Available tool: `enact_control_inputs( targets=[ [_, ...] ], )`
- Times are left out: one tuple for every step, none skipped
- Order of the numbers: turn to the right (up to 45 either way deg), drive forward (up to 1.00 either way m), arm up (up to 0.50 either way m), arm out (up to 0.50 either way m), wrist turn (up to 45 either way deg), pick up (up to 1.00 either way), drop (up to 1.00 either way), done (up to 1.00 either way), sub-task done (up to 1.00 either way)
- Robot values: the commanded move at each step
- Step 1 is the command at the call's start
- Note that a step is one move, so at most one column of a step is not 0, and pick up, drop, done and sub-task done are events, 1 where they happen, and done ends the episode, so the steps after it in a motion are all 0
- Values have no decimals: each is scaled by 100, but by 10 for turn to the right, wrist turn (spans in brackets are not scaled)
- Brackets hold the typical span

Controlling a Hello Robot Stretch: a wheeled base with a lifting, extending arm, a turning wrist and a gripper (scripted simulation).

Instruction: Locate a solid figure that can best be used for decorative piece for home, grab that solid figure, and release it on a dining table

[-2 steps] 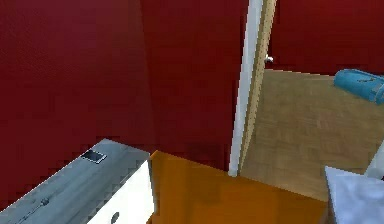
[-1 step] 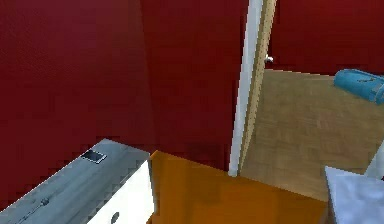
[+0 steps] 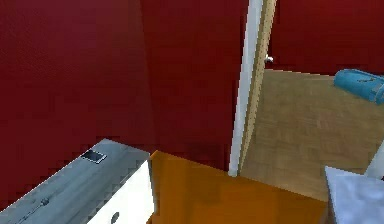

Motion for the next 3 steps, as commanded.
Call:
enact_control_inputs(
  targets=[
    [0, 0, 0, -48, 0, 0, 0, 0, 0],
    [210, 0, 0, 0, 0, 0, 0, 0, 0],
    [0, 10, 0, 0, 0, 0, 0, 0, 0]
  ],
)
